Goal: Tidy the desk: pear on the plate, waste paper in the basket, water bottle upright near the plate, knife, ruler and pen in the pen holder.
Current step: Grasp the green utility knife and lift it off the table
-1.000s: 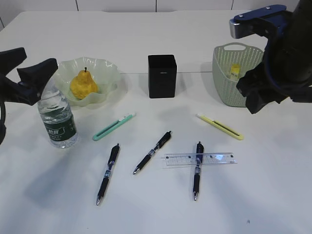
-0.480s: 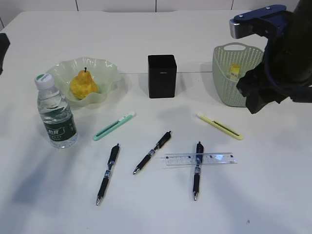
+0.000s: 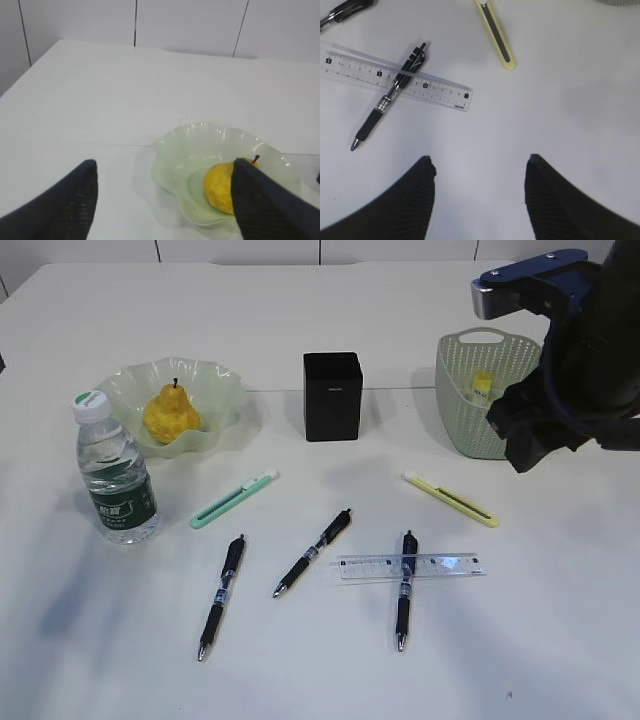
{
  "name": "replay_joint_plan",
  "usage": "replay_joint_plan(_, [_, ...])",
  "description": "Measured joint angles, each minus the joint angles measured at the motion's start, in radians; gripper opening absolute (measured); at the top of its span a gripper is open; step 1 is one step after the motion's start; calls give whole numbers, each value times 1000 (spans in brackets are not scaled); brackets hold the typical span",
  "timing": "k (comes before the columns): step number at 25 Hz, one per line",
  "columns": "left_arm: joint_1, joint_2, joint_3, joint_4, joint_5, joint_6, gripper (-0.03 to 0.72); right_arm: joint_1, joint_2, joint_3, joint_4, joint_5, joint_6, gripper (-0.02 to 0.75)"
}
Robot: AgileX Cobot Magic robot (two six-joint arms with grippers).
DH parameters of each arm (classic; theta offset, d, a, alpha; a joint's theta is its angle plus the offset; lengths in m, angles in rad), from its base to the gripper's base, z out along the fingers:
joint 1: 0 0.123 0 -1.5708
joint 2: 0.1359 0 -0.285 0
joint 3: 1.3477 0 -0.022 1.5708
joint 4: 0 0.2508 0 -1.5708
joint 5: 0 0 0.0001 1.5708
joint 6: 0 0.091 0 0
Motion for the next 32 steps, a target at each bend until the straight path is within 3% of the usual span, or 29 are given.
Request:
replay_joint_plan(13, [0,-76,-363,43,796,-6,591,0,0,0,-2,0,0,428])
replay_joint_plan(23, [-2,-73,-696,12,1158,45,558,0,0,0,-11,0,-8,428])
replay_joint_plan(32, [-125,90,-986,-143,1457,236,548,0,0,0,-12,0,-12,428])
